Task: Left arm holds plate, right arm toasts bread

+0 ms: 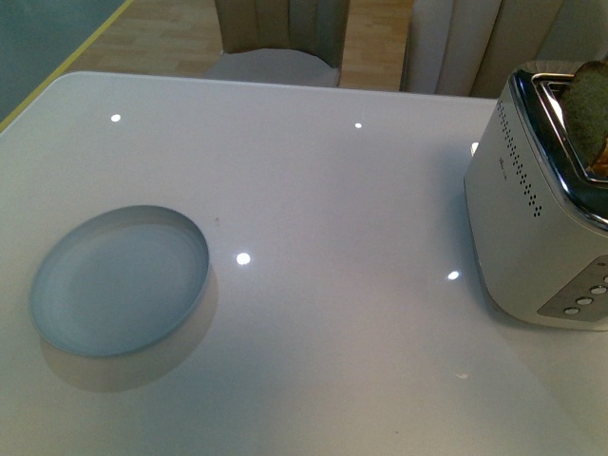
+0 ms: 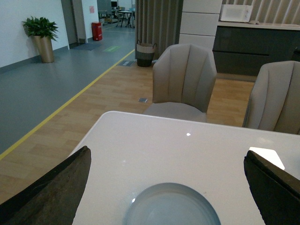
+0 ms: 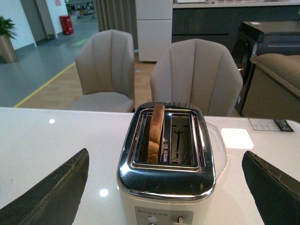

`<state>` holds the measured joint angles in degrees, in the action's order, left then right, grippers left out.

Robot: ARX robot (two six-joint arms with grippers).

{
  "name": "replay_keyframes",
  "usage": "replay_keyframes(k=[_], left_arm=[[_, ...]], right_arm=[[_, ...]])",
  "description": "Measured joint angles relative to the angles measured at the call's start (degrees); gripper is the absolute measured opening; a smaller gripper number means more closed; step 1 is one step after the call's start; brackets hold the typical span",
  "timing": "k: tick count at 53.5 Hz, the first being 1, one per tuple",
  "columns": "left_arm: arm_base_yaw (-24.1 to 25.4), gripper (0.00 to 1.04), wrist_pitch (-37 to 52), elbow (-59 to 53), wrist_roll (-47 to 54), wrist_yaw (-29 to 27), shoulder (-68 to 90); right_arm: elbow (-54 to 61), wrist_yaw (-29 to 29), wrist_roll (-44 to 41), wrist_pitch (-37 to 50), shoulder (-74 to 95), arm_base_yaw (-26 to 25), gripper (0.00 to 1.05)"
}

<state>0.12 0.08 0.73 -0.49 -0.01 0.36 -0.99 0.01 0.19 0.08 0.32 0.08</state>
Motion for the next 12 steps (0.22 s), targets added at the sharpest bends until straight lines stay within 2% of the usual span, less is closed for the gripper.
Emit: replay_keyframes(k=[12], left_arm=[[0.0, 0.98, 0.0, 0.0, 0.0, 0.0, 0.0]], right_arm=[[0.0, 0.0, 0.0, 0.0, 0.0, 0.0, 0.96]])
